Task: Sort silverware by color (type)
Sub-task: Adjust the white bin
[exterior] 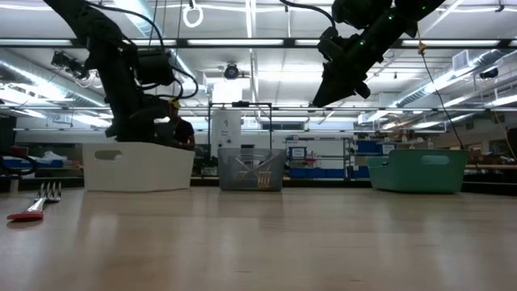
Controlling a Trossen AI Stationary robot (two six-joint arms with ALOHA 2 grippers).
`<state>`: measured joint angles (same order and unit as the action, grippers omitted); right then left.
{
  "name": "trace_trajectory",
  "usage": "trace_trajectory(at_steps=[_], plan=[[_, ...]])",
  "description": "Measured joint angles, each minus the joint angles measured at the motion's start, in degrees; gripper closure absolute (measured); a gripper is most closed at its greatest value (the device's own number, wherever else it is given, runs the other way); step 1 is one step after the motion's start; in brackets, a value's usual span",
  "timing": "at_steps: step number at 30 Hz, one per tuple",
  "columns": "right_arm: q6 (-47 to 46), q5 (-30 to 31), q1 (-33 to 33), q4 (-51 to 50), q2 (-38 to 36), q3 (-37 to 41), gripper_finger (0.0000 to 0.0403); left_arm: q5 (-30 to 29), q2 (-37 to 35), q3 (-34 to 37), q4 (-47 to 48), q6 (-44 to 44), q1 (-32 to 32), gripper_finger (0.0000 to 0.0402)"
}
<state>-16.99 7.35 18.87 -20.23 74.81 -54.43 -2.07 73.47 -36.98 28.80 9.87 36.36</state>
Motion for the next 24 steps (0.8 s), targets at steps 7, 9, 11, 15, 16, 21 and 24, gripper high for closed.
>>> trace_trajectory(at_steps=[7,9,11,15,16,21,24], plan=[[0.0,-0.02,0.0,-0.02,0.0,0.0,0.0326,2.68,-0.02,-6.21,6.4,0.08,-0.44,0.0253],[0.01,-0.03,0.0,-0.03,0.01,0.0,0.0326,3.65,-0.04,-7.65,8.22,0.76,-1.54,0.0253],[0.04,-0.04,0.0,-0.04,0.0,0.0,0.0326,5.78,-0.04,-8.9,10.24,2.27,-3.01,0.0253],[0.07,-0.04,0.0,-0.04,0.0,0.0,0.0326,13.29,-0.07,-10.13,13.57,9.63,-6.71,0.0253],[0.07,-0.04,0.0,-0.04,0.01,0.0,0.0326,14.93,-0.07,-10.11,14.53,12.3,-7.82,0.0253],[0.15,-0.04,0.0,-0.04,0.0,-0.02,0.0326,16.4,-0.07,-10.11,17.98,22.12,-15.37,0.0253],[0.63,-0.06,0.0,-0.02,0.02,0.0,0.0326,12.37,-0.38,-10.11,18.23,26.99,-20.96,0.0253]])
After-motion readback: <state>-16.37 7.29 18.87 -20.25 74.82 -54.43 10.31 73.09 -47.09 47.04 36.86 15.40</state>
